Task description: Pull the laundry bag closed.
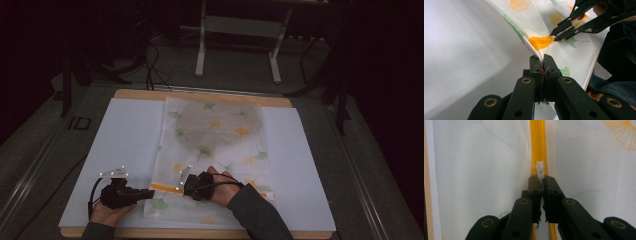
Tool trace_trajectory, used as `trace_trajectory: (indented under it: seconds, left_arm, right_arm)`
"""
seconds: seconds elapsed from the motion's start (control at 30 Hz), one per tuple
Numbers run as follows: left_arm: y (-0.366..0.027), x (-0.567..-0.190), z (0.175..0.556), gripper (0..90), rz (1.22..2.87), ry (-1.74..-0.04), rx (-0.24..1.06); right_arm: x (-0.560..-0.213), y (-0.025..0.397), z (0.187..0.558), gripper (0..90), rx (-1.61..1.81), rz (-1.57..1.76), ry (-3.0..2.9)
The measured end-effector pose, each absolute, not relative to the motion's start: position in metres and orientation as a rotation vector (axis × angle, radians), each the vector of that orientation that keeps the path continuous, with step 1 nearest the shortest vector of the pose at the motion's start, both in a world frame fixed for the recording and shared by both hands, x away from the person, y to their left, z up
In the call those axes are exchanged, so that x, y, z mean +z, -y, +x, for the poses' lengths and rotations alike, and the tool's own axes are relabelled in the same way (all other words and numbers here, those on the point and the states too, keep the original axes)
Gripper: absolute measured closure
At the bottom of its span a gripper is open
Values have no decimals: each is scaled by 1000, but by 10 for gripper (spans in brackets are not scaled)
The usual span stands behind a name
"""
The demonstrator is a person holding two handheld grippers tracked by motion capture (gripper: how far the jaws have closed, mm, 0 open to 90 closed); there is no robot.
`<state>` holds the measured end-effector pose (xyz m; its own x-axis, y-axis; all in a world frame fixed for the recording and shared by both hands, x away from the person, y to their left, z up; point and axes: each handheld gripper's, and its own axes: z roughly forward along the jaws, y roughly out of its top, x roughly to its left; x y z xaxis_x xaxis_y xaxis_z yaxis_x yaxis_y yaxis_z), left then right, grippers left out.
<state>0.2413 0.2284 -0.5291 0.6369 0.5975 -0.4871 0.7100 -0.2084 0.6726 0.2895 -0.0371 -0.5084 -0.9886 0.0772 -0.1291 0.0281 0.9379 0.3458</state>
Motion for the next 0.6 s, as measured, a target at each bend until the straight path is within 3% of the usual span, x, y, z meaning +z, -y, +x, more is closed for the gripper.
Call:
trace_trajectory:
  seconds: [0.6]
  left_arm:
    - [-230,-529,241,883,1901,-1037,-147]
  right_arm:
    - [-508,52,288,852,494,96,-2953]
